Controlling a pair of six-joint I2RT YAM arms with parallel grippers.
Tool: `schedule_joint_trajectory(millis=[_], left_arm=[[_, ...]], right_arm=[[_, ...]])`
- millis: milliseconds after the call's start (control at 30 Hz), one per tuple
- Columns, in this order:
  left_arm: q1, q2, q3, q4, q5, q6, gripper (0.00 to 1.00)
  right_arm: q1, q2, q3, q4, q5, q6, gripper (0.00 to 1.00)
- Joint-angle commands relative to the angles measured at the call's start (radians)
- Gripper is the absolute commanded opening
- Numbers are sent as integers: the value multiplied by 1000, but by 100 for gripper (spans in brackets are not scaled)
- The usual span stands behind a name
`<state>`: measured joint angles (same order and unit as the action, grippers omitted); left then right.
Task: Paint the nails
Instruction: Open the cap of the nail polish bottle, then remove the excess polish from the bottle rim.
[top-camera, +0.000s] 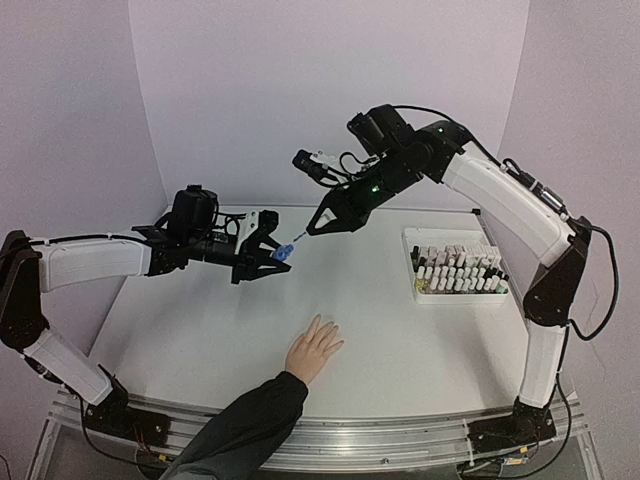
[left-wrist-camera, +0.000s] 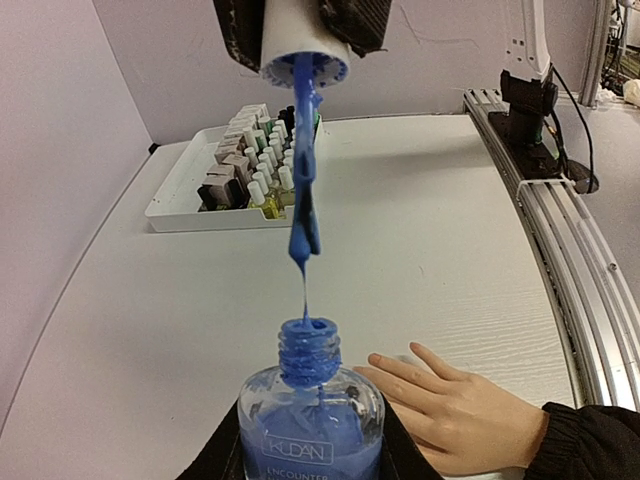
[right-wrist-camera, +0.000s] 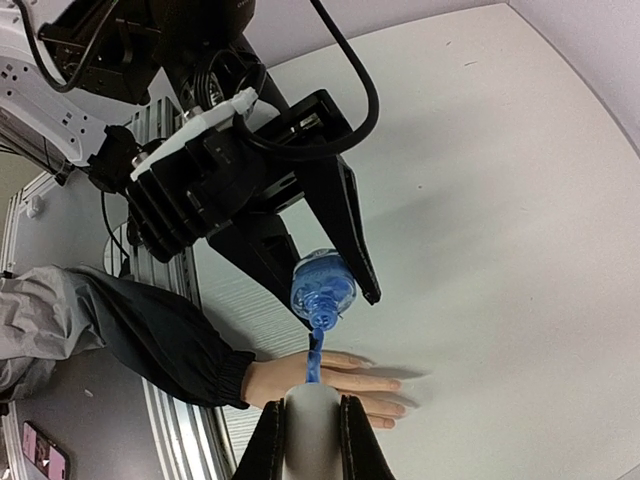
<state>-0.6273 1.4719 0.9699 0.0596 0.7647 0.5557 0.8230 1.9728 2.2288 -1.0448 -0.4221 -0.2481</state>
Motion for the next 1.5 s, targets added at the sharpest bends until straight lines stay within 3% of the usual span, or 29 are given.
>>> schedule_joint_trajectory(millis=[0,1467], left_arm=[[3,-24,6,73,11,-44,0],[4,-20,5,136,5,-95,0]], right_arm=[[-4,-7,11,34,-54,34,0],[-23,0,12,75,-92,83,0]])
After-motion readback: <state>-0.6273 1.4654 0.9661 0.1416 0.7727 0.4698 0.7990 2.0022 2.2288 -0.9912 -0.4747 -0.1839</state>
